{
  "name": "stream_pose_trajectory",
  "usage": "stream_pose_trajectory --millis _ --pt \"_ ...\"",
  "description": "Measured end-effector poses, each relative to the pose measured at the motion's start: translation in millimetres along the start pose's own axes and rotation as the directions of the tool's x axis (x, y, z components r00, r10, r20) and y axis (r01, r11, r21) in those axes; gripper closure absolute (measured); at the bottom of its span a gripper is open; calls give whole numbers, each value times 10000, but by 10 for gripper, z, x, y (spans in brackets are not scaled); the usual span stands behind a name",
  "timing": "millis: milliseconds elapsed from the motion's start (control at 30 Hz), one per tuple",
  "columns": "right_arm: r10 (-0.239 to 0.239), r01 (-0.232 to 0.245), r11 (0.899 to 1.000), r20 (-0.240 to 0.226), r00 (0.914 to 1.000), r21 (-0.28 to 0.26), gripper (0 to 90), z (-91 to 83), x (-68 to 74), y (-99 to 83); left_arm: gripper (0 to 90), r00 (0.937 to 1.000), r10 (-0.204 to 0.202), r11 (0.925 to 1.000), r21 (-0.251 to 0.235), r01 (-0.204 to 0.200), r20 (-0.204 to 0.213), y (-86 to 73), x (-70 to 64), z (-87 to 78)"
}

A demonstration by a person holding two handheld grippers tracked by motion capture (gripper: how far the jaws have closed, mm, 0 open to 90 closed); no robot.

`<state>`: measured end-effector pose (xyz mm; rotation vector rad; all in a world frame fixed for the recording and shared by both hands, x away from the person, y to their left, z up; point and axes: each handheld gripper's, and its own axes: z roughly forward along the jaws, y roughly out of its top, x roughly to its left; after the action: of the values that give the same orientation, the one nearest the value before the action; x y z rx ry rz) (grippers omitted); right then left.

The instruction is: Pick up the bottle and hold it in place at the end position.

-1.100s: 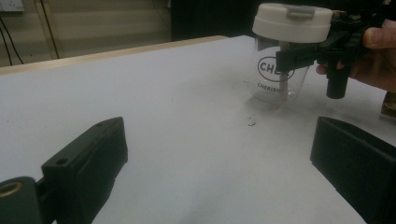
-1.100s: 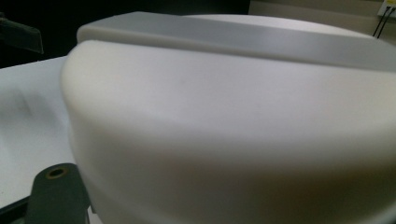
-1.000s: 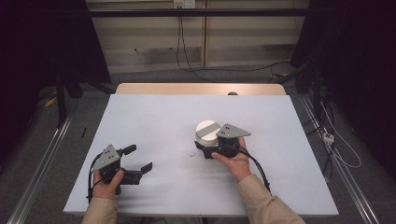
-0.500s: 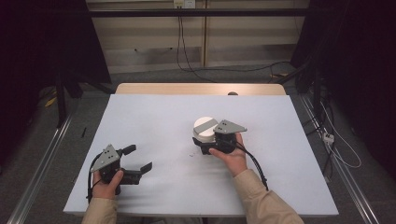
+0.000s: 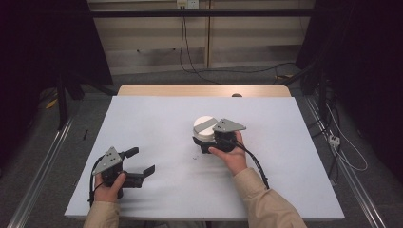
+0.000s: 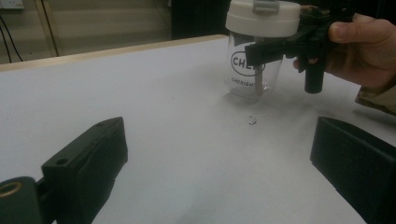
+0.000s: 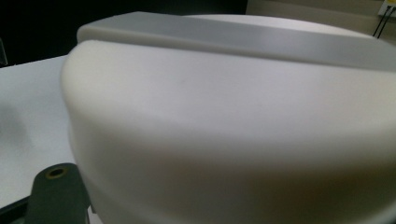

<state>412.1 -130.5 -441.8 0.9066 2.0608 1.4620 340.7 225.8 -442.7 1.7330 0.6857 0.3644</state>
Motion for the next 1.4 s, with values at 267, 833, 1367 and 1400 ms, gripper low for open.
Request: stream_pose_trajectory --millis 267,833,1367,1400 --pt "160 -159 9999 84 9998 -8 182 77 -39 12 37 10000 -1 10000 43 1 25 -7 6 1" --pt "320 -320 9995 166 9994 13 182 248 -70 3 37 10000 -74 10000 52 74 60 -16 12 8" --pt "323 -324 9995 264 9991 59 182 341 -82 -29 38 9999 -90 10000 43 89 50 -17 14 7" --pt "323 -325 9995 245 9992 47 183 346 -80 -29 37 9999 -87 10000 45 87 56 -16 13 7"
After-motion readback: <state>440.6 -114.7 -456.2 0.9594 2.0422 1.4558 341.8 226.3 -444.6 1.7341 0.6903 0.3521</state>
